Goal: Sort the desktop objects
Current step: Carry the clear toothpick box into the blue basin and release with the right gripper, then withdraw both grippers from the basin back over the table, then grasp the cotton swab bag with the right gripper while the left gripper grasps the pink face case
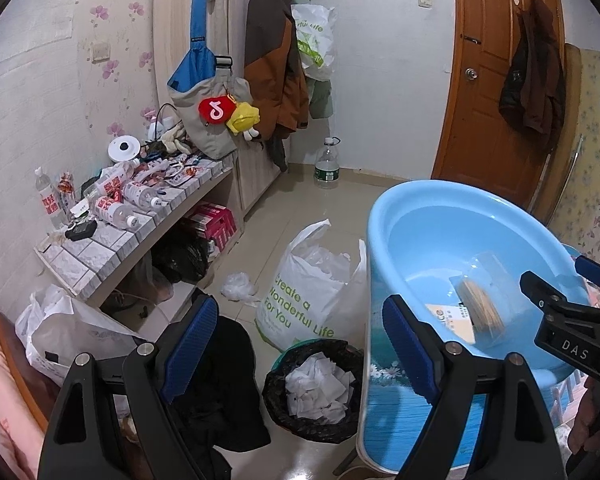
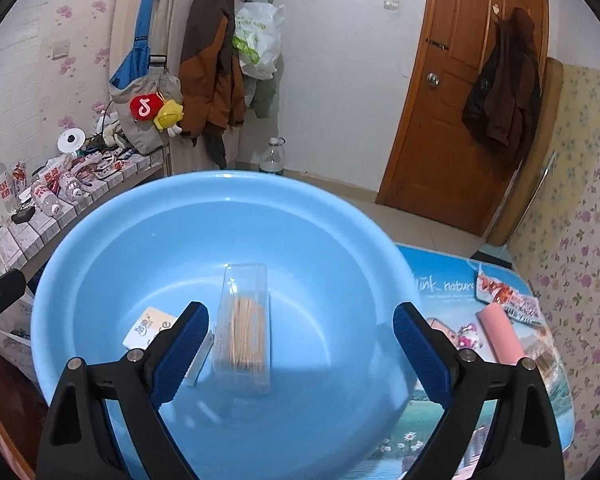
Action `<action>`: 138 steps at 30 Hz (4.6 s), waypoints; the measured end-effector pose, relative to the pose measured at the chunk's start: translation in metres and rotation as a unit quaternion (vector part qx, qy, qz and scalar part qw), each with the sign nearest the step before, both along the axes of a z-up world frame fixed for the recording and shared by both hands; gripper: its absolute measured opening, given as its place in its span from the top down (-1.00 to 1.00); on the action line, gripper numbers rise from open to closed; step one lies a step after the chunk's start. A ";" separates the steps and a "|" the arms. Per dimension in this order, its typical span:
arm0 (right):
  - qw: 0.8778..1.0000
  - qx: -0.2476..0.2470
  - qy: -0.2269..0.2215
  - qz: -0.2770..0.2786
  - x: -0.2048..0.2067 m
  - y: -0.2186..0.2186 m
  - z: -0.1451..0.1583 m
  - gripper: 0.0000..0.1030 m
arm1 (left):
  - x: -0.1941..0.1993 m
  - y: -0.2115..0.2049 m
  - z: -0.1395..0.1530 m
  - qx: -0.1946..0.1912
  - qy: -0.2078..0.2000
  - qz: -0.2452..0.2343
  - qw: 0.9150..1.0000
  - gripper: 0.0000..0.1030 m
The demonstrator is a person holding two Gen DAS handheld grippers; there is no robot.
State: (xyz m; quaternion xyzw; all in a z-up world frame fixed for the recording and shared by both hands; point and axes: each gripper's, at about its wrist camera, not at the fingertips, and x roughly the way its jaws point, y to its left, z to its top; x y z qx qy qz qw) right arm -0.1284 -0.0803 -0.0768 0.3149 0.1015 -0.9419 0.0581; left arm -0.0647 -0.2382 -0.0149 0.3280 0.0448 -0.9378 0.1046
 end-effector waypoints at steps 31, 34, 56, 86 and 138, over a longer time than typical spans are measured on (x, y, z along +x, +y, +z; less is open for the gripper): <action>0.995 -0.041 0.053 -0.077 0.072 0.135 0.066 -0.84 | 0.036 0.118 0.069 -0.033 0.056 -0.061 0.996 -0.64; 0.993 -0.041 0.060 -0.093 0.084 0.158 0.071 -0.84 | 0.041 0.137 0.072 -0.031 0.064 -0.074 0.995 -0.64; 0.984 -0.059 0.047 -0.160 0.109 0.246 0.070 -0.84 | 0.045 0.209 0.077 -0.039 0.063 -0.122 0.990 -0.64; 0.974 -0.062 0.017 -0.216 0.084 0.335 0.043 -0.84 | 0.000 0.288 0.061 -0.031 0.044 -0.158 0.986 -0.65; 0.972 -0.051 -0.082 -0.215 -0.016 0.375 -0.061 -0.84 | -0.121 0.369 -0.049 -0.036 -0.047 -0.193 0.979 -0.73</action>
